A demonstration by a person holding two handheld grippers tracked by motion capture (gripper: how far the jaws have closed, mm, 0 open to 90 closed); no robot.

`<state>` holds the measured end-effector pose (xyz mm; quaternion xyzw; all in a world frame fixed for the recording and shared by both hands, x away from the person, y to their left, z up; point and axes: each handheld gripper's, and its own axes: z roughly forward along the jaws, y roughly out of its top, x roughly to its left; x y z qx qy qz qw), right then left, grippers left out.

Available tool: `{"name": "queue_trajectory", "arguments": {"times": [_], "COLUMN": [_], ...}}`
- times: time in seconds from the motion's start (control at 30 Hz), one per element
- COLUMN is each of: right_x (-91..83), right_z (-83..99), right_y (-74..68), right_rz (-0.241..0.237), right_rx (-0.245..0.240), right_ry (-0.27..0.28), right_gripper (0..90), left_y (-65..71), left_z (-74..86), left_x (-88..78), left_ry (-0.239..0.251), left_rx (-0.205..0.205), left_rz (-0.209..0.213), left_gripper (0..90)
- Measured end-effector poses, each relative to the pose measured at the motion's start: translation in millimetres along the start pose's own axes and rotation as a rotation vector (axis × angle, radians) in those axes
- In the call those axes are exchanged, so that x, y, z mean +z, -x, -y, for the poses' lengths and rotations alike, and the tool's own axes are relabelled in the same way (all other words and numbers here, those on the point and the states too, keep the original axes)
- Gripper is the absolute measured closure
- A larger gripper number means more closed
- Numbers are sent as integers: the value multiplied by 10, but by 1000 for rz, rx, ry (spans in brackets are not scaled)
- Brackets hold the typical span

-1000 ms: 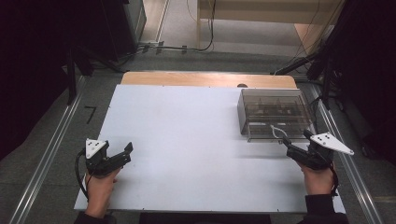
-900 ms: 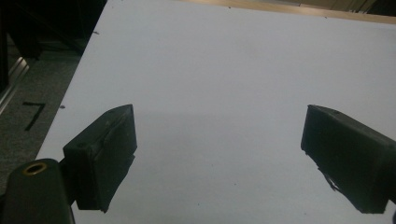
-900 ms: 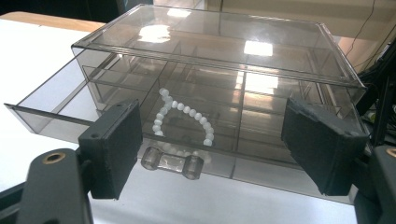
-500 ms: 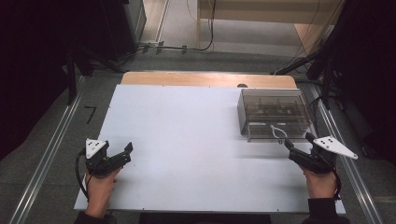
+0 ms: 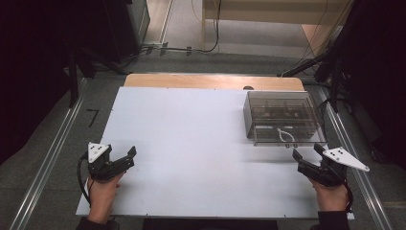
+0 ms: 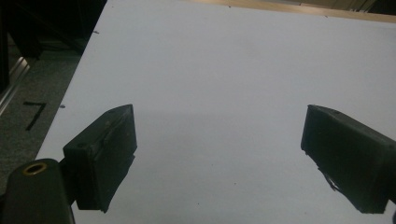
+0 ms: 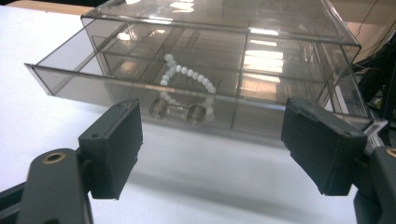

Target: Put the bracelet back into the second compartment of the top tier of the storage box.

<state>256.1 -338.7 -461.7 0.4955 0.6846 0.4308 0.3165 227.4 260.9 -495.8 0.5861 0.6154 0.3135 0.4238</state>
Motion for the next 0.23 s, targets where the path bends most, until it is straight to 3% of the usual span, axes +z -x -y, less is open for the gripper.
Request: {"name": "queue_trajectory", "arguments": {"times": [0.23], "right_x": [-40], "right_z": [68], "right_y": [17], "right_rz": [12], "right_rx": [-14], "right_ry": [-36], "right_gripper": [189], "left_y": [4], "left_z": [0], "left_x": [-6], "left_ry": [1], "left_rx": [2], "left_rz": [0], "left_gripper": [110]}}
